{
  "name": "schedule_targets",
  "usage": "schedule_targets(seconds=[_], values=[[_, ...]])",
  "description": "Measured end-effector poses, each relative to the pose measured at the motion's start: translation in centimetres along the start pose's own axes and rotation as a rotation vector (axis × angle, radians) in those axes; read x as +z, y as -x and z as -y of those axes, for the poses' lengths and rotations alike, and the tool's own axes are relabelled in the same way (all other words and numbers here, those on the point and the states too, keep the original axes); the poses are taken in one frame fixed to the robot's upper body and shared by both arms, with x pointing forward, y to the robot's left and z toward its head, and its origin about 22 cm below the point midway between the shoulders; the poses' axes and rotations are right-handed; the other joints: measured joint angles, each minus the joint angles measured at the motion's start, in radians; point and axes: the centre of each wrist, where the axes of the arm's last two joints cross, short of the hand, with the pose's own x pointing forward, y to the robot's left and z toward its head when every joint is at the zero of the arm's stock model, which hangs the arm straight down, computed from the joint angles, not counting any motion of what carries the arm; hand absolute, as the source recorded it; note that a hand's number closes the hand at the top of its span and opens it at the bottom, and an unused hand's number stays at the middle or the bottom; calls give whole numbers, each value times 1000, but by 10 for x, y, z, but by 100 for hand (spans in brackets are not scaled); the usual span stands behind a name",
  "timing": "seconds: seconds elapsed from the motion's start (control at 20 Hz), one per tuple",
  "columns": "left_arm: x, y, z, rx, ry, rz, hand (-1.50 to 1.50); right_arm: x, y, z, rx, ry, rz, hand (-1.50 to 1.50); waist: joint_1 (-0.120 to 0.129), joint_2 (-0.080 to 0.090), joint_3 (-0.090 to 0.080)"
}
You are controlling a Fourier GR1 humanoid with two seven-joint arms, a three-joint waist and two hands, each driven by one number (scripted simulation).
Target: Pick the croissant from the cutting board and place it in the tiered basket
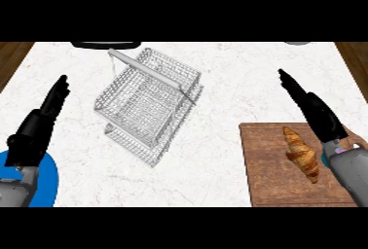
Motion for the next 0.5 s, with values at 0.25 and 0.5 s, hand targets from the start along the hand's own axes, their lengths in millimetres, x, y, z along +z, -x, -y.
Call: schedule_targets(seconds=[0.25, 0.5], values=[[-2, -5, 7, -23, 27, 68, 0, -9, -37, -21, -180, -242, 265, 150, -10, -5, 7], [5, -5, 24, -31, 81, 110, 0, -10, -31, -10, -173, -86, 241, -150, -29, -9, 6]])
